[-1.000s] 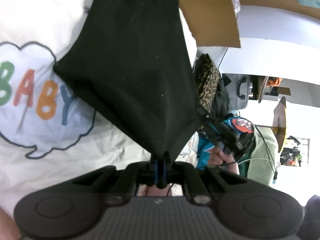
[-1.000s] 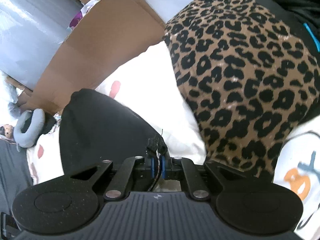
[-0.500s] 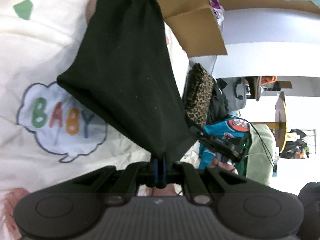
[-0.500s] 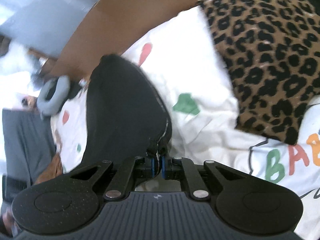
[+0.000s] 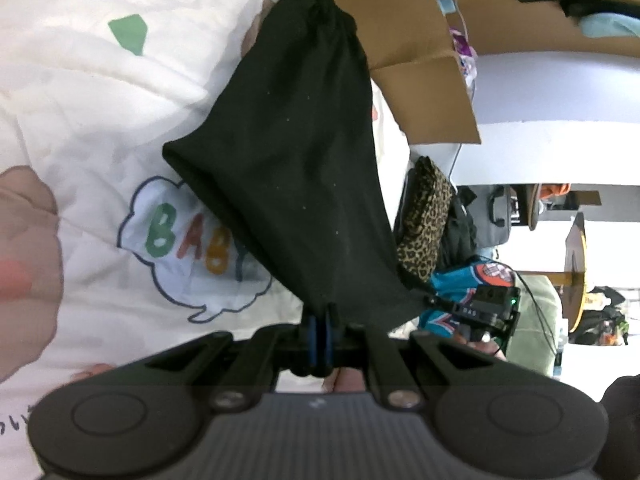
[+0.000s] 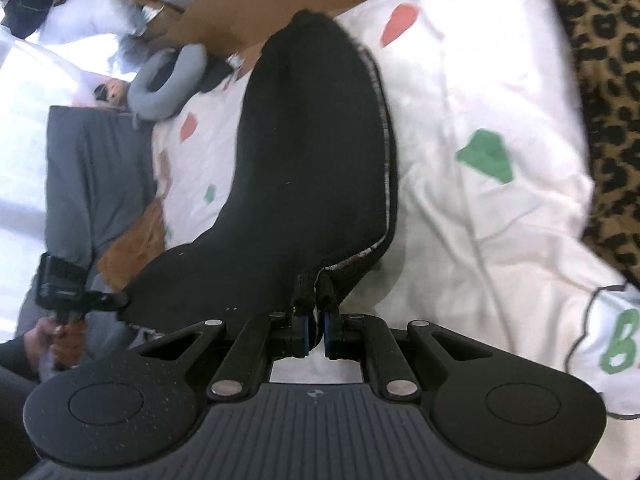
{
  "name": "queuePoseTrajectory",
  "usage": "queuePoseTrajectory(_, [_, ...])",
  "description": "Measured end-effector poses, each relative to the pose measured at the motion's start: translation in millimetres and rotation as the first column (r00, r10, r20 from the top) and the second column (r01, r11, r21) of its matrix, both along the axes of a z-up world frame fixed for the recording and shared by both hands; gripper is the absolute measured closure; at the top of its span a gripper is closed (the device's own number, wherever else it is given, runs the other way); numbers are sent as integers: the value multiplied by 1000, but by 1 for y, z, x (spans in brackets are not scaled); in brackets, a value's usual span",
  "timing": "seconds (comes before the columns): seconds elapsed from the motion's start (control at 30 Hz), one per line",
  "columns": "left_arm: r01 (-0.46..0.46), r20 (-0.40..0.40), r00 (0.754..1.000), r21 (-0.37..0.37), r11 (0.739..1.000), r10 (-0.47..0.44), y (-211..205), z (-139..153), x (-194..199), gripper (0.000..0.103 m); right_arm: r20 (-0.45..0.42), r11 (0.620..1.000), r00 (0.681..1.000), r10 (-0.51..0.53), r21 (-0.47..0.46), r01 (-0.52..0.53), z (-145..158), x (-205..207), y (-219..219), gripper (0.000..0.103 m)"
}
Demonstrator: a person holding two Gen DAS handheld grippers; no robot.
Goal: Fold clothes
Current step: 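Lift the black shorts off the bed with both grippers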
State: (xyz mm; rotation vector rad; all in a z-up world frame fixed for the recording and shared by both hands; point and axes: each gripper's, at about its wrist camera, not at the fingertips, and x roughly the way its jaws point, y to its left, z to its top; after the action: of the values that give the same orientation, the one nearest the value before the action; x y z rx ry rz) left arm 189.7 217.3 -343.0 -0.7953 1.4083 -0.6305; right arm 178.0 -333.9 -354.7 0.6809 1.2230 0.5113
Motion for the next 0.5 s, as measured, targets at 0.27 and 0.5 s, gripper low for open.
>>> queuePoseTrajectory(0.27, [31,-49,998,61,998,-28,7,-37,-11,99,-46,997,997,69,18,-69,-15,-5,17,98])
queuePoseTrajectory(0.5, [110,-109,989,100,989,-99,-15,-81,-23,99,-92,998,995,37,-43,-41,-38,-18,10,98])
